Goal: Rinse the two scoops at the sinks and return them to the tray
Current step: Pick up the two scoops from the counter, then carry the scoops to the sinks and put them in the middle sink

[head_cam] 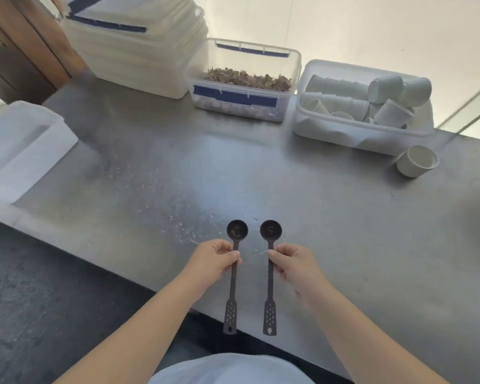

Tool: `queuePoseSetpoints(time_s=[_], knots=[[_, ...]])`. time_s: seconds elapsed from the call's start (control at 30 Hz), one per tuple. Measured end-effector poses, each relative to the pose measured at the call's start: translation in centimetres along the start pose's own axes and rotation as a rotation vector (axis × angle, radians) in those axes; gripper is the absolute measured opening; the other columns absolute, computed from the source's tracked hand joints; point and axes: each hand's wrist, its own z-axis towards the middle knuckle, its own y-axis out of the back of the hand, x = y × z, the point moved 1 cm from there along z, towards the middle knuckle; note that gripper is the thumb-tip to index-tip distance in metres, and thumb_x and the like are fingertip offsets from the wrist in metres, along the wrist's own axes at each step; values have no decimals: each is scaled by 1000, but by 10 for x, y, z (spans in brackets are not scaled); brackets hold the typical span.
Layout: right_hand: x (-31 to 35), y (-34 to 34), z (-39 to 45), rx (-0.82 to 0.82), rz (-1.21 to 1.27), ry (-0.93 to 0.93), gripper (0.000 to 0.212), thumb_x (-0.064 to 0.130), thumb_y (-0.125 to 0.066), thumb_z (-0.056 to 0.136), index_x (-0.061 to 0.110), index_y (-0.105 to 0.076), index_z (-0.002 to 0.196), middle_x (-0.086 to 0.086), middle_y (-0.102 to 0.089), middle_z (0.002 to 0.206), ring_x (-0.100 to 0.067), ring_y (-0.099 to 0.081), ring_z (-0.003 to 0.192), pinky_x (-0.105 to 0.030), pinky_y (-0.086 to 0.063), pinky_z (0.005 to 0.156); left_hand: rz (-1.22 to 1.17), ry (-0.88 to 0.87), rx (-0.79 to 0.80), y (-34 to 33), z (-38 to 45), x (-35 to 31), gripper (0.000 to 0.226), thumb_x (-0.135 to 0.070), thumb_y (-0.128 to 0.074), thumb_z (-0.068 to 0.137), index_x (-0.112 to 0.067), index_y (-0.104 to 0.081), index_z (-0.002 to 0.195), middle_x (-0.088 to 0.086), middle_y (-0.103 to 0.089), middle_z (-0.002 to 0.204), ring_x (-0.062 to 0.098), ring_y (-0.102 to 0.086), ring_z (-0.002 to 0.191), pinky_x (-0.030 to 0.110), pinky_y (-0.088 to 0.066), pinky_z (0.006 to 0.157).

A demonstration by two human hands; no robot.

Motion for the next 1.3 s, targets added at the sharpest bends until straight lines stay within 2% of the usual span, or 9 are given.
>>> queuePoseSetpoints(time_s=[0.17, 0.27, 0.5, 0.57, 0.67, 0.87, 1.0, 1.17, 1.3], knots=[[35, -62, -19, 150, -6, 39, 17, 12, -66, 91, -3, -72, 87, -3, -62, 66, -8, -48, 53, -16, -36, 47, -150, -28, -110, 54, -38, 11, 4, -13, -65, 89, -12, -66, 86, 1, -73, 76, 6, -55, 55, 22, -38, 47], [53, -111, -36, 264, -55, 74, 12, 11, -67, 90, 7, -73, 81, 0, -63, 64, -7, -51, 53, -16, -38, 49, -210, -33, -177, 95, -65, 23, 8, -14, -65, 90, -7, -67, 88, 2, -71, 74, 8, -53, 54, 21, -36, 45], [75, -252, -90, 430, -239, 143, 25, 11, -68, 91, 14, -72, 66, 3, -56, 54, -8, -51, 49, -17, -41, 51, -357, -89, -349, 208, -149, 74, 7, -11, -63, 91, -7, -65, 85, 1, -68, 69, 5, -53, 47, 21, -35, 46], [72, -298, -108, 490, -316, 153, 26, 15, -68, 91, 15, -74, 66, 2, -56, 54, -12, -51, 53, -23, -42, 55, -424, -102, -397, 242, -175, 97, 7, -9, -62, 90, -8, -63, 84, 2, -68, 69, 5, -53, 47, 21, -33, 45], [65, -368, -136, 590, -407, 166, 21, 19, -67, 92, 13, -74, 73, 1, -53, 54, -13, -48, 54, -24, -40, 56, -527, -113, -473, 292, -215, 136, 9, -8, -62, 89, -10, -61, 81, 4, -68, 71, 8, -52, 48, 20, -31, 45], [39, -502, -193, 837, -542, 231, 31, 18, -63, 94, -2, -66, 70, -1, -45, 55, -9, -40, 51, -26, -31, 54, -679, -101, -668, 374, -295, 217, 14, -8, -63, 89, -13, -60, 77, 3, -68, 71, 8, -54, 50, 19, -31, 44], [19, -579, -223, 1021, -598, 209, 34, 13, -63, 93, 11, -60, 59, -1, -40, 56, -11, -33, 53, -23, -24, 52, -791, -82, -822, 414, -342, 263, 11, -9, -63, 89, -13, -61, 79, 4, -68, 72, 7, -53, 49, 20, -29, 44], [-4, -669, -250, 1215, -663, 175, 18, 11, -65, 92, 1, -65, 77, -9, -43, 64, -15, -37, 58, -26, -27, 55, -933, -55, -985, 456, -383, 312, 12, -7, -63, 89, -13, -60, 78, 4, -68, 71, 8, -52, 48, 21, -28, 44], [-19, -747, -265, 1350, -733, 151, 21, 9, -65, 92, -4, -61, 76, -11, -43, 66, -19, -37, 61, -30, -27, 57, -1007, -21, -1120, 496, -404, 345, 13, -6, -63, 88, -12, -59, 78, 2, -68, 69, 8, -52, 49, 20, -29, 43]])
